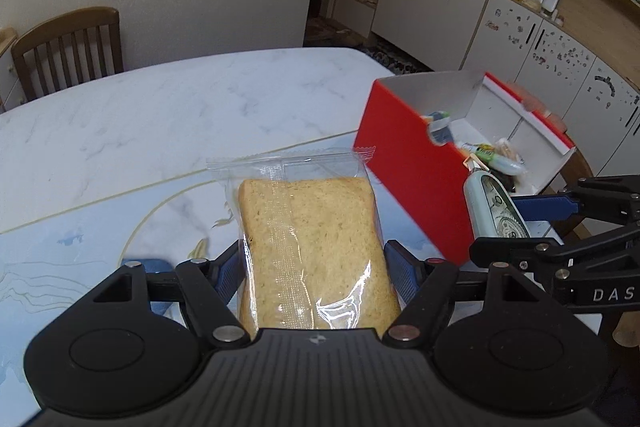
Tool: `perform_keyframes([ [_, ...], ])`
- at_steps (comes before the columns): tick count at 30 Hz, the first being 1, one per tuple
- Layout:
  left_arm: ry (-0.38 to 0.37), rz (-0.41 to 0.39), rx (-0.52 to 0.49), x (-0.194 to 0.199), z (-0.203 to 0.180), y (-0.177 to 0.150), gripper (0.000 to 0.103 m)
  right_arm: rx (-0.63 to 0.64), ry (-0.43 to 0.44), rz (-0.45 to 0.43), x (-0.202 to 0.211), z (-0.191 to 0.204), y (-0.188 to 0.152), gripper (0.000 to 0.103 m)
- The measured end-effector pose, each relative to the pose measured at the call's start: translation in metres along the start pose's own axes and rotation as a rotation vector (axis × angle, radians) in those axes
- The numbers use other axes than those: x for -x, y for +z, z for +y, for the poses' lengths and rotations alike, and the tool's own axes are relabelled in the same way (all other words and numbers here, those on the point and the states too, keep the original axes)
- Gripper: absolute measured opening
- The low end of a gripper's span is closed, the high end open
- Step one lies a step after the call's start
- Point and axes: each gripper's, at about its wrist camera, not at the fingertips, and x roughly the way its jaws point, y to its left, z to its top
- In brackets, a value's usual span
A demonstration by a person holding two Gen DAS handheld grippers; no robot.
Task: Organize objects
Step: 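Carry the bread slice and correction tape with both tools into the red box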
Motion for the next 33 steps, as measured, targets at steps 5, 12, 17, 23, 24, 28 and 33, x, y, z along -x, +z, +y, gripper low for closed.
perform_keyframes([
  [5,-0.005,-0.023,-0.001,0.005,-0.023,0.011,0.073,-0.012,0.002,-0.032,0.017,-0.026,0.004,0.059],
  [12,-0.01,-0.047,-0.029,0.003,-0.06,0.026,0.073,-0.021,-0.018,-0.078,0.035,-0.064,0.004,0.059],
  [17,-0.024,-0.049,-0.051,-0.006,-0.088,0.037,0.073,-0.042,-0.032,-0.084,0.04,-0.096,0.002,0.059],
  [23,-0.048,-0.043,-0.115,-0.023,-0.129,0.051,0.073,-0.059,-0.043,-0.085,0.041,-0.132,0.004,0.059],
  [24,-0.049,-0.043,-0.128,-0.027,-0.136,0.055,0.073,-0.058,-0.045,-0.087,0.041,-0.137,0.005,0.059],
  [28,-0.062,-0.031,-0.148,-0.043,-0.154,0.071,0.073,-0.041,-0.065,-0.091,0.037,-0.158,0.011,0.059],
  [33,-0.065,-0.016,-0.159,-0.07,-0.169,0.096,0.073,-0.049,-0.087,-0.084,0.025,-0.184,0.016,0.059],
])
